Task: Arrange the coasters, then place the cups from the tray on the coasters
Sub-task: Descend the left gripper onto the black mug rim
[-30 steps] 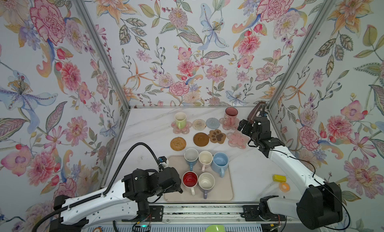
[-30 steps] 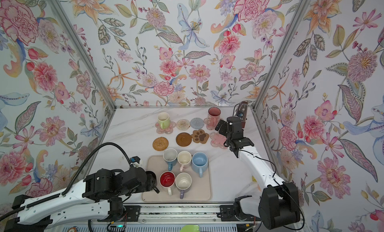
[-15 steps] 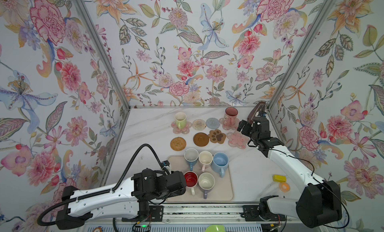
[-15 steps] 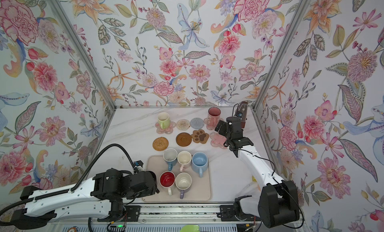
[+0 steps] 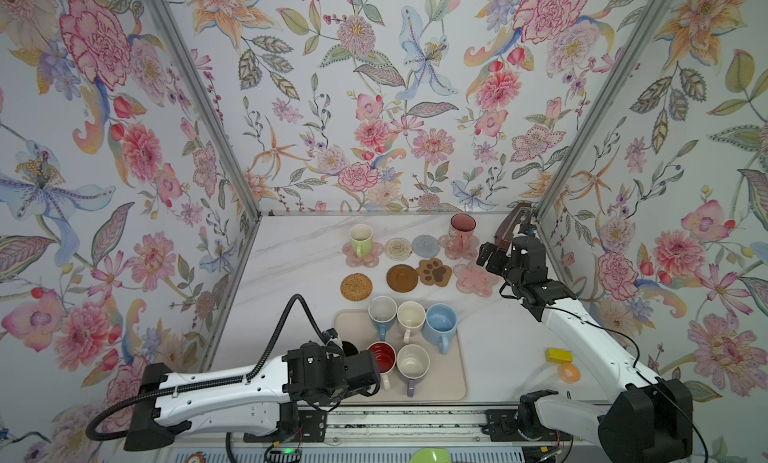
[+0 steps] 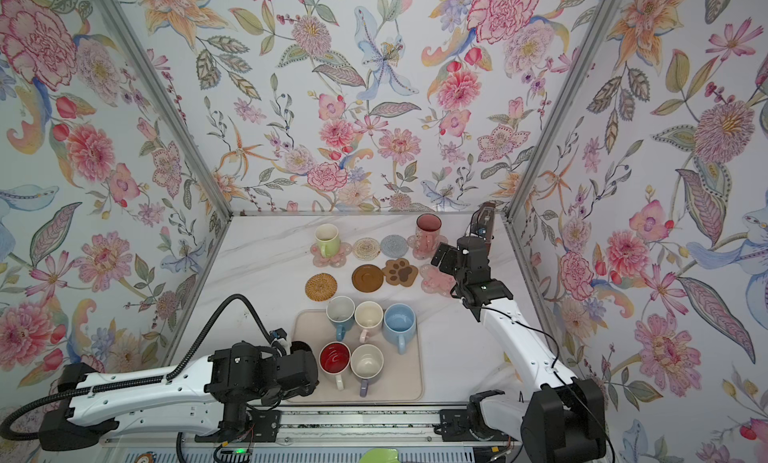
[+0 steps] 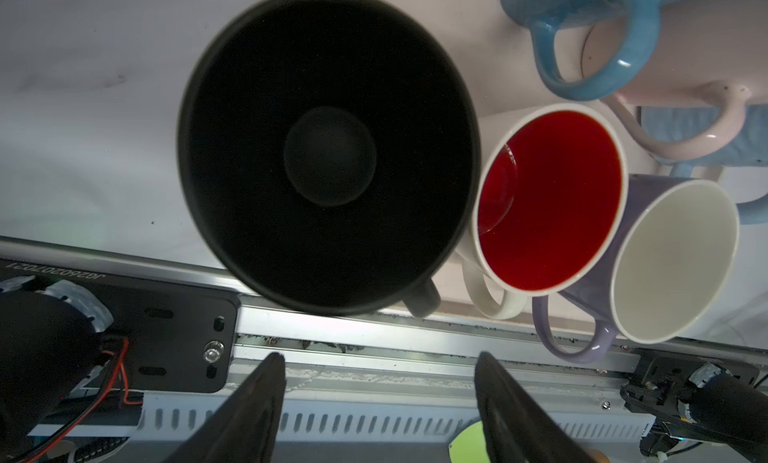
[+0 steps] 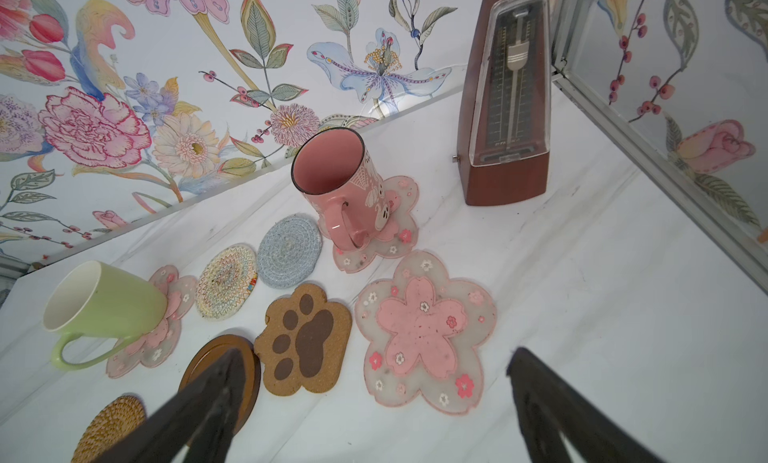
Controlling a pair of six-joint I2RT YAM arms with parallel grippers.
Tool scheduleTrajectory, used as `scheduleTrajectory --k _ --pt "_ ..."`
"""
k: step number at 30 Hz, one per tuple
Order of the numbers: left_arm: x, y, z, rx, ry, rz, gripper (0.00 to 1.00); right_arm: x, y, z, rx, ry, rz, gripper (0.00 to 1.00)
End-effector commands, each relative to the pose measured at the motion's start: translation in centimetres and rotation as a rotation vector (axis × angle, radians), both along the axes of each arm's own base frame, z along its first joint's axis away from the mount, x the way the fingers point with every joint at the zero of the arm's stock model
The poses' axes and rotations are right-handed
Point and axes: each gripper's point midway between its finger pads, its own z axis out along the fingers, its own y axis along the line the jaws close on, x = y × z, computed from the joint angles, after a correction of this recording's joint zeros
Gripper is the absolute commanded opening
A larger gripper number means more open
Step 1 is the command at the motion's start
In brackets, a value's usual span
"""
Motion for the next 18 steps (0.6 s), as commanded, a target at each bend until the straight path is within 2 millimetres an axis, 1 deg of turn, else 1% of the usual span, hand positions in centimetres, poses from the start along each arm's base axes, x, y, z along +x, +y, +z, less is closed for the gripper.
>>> scheduleTrajectory --k 1,6,11,18 --pt "0.5 0.4 -0.9 0.025 -0.032 0.041 0.73 -0.5 0.2 -0.7 -0.01 0.02 0.031 0.99" --pt "1.3 0.8 -1.2 0.026 -0.074 0.086 0.7 -0.5 0.5 -0.9 -0.009 0.022 0.051 0.99" --pt "2.1 0.9 -1.5 0.038 -0.12 0.11 0.7 -0.5 0.5 -1.2 -0.008 0.029 0.062 0.99" --pt "2.4 0.9 -2.9 0.018 -0.11 0.134 0.69 -0.3 0.8 -1.5 0.004 0.038 0.078 0.99"
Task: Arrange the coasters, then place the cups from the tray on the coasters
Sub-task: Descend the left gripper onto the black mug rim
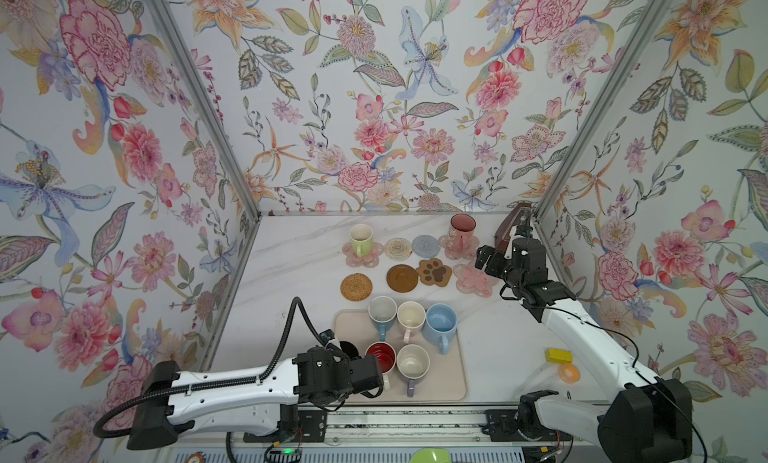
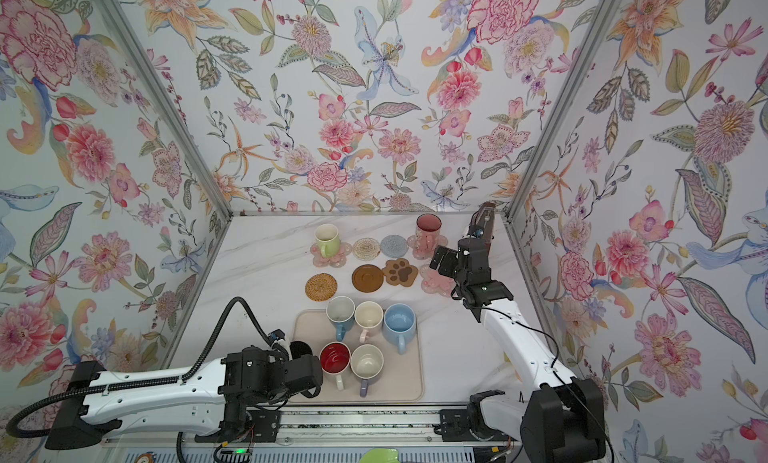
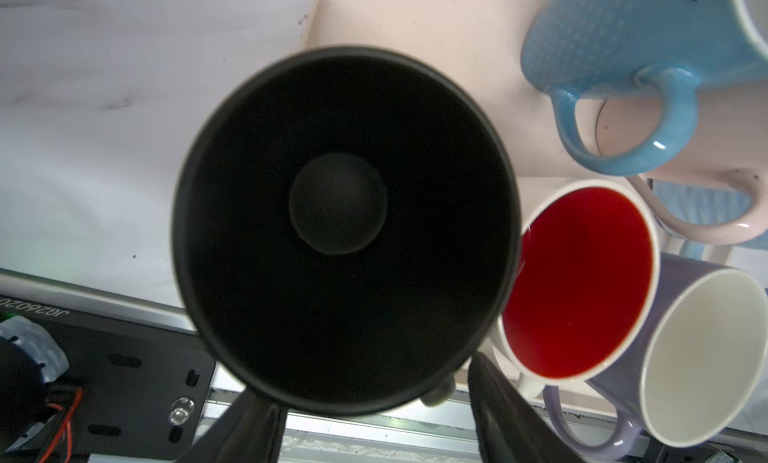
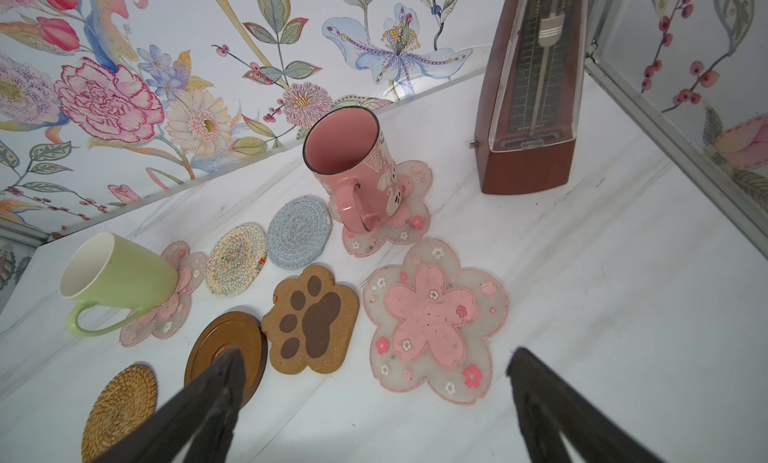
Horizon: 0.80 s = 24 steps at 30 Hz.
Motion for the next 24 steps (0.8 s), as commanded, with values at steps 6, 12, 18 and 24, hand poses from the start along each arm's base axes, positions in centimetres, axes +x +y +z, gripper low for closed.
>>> scheduleTrajectory --k 6,12,18,24 --pt "1.0 0.6 -1.7 0.005 -0.013 0.022 0.66 -0.1 0.2 -1.1 -0.003 0.025 0.024 0.99" --pt "1.1 1.1 -2.4 0.043 0.018 -0.009 0.55 -0.2 0.1 -1.2 -0.003 0.029 0.024 0.99" --pt "0.9 1.5 -3.0 0.044 0.038 -0.034 0.46 -0.2 0.1 -1.1 0.0 0.028 0.022 0.99" --pt "0.6 2.2 -3.0 0.078 0.051 -0.069 0.39 -0.1 0.2 -1.2 0.009 0.032 0.026 0.99"
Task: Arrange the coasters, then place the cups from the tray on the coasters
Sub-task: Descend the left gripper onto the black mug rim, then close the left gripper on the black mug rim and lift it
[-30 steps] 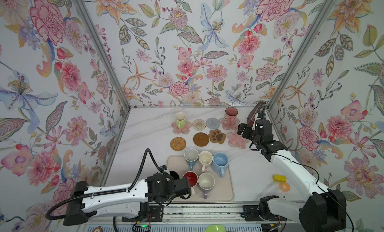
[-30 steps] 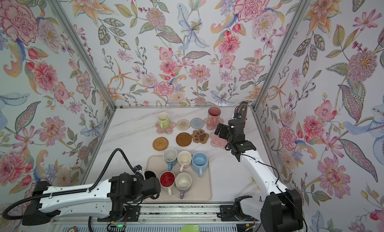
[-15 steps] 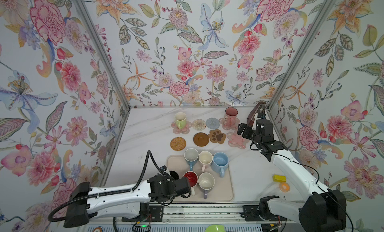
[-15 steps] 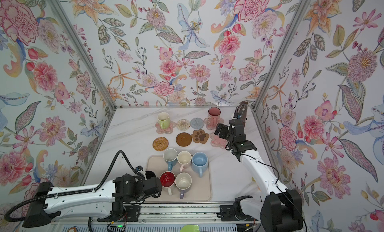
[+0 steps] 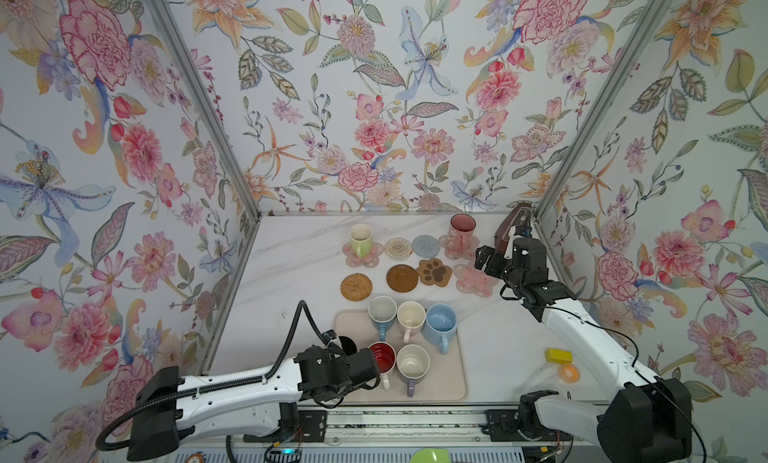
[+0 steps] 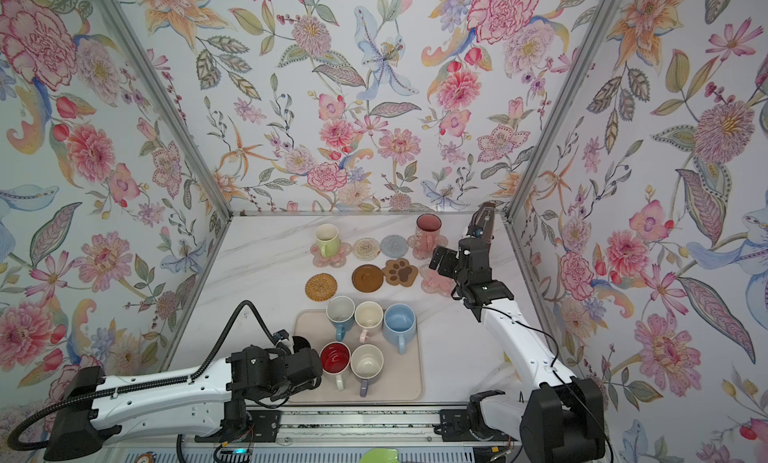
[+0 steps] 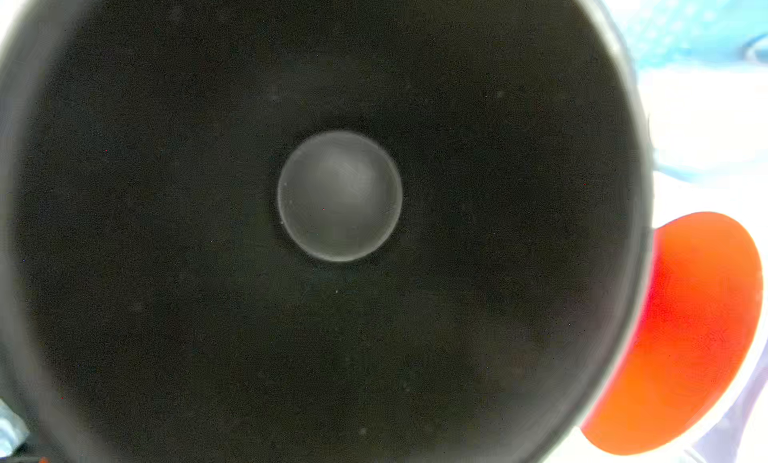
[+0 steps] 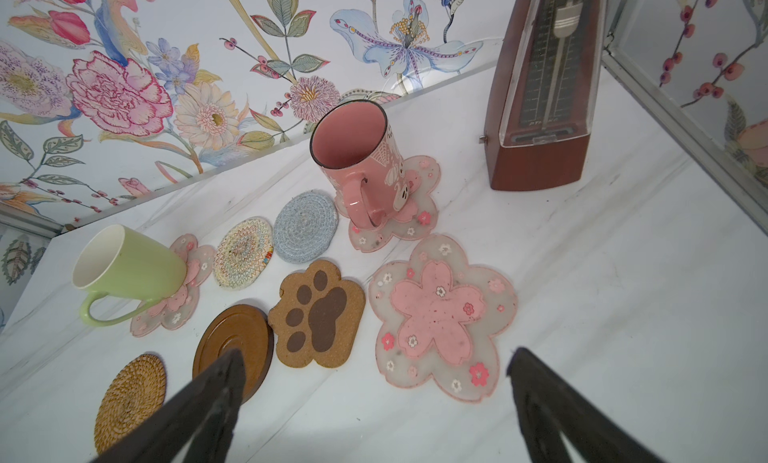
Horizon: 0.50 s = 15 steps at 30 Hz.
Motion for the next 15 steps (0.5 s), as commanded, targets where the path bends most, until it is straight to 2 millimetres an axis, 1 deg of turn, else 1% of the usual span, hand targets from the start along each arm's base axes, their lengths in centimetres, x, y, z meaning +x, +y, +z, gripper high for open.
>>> scheduleTrajectory --k 1,7,11,15 --pt "-0.3 2.0 -0.5 0.082 0.015 -0.025 0.38 -0.1 0.0 -1.2 -0.004 0.029 0.005 0.99" --pt "-0.3 3.0 -0.5 0.11 0.012 -0.038 0.34 -0.3 -0.1 -1.4 -0.005 0.034 0.001 0.99" --pt "-0.3 3.2 -0.8 0.11 0.025 -0.046 0.28 -0.3 -0.2 -1.5 -0.006 0.038 0.0 0.99" --pt "-0.2 3.2 -0.7 0.112 0.021 -0.052 0.21 -0.3 -0.1 -1.5 -0.005 0.039 0.0 0.99"
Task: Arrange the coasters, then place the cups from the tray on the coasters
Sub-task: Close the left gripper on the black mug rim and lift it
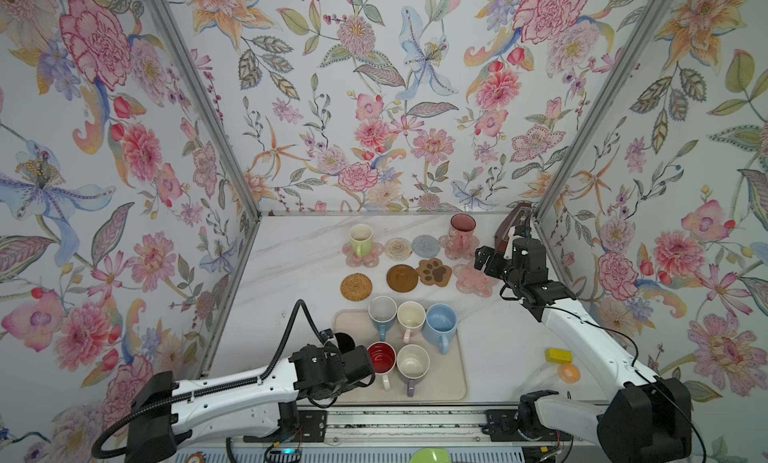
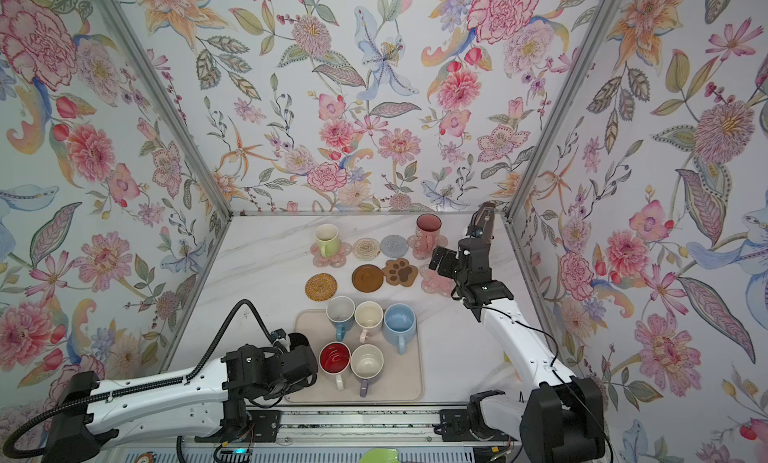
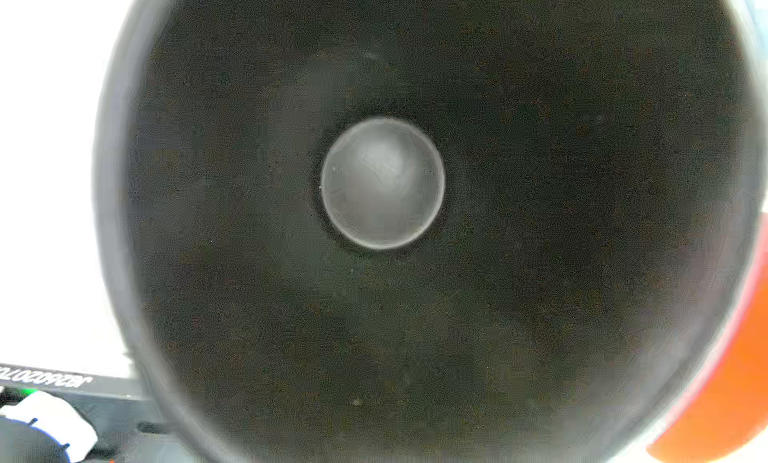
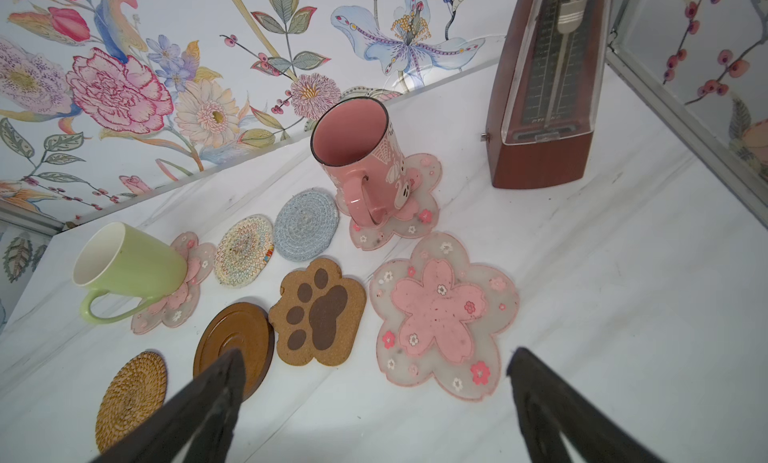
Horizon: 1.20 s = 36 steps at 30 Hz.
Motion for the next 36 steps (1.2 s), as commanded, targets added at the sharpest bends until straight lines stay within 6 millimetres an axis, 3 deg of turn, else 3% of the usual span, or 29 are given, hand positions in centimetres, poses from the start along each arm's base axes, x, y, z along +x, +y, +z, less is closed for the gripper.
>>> scheduleTrajectory --k 1,13,18,30,36 --pt "-0.1 1.7 -0.4 0.064 0.007 -0.008 0.19 -0.3 -0.2 -1.3 -0.005 0.034 -0.003 0.99" --pt "0.2 2.5 0.0 0.093 -0.008 -0.003 0.0 -0.2 -0.1 -1.5 -0.001 0.039 -0.003 0.99" --pt "0.8 2.9 1.2 0.123 -0.041 -0.001 0.0 -0.2 -0.1 -1.6 0.0 0.043 -0.004 0.99" --pt "5.3 3.6 8.1 0.268 -0.245 -0.055 0.0 -0.2 0.0 -1.7 0.0 0.047 -0.003 0.99" --pt "9.5 2.3 10.7 0.286 -0.348 -0.159 0.0 -0.5 -0.1 -1.2 -0.003 0.046 -0.004 0.99"
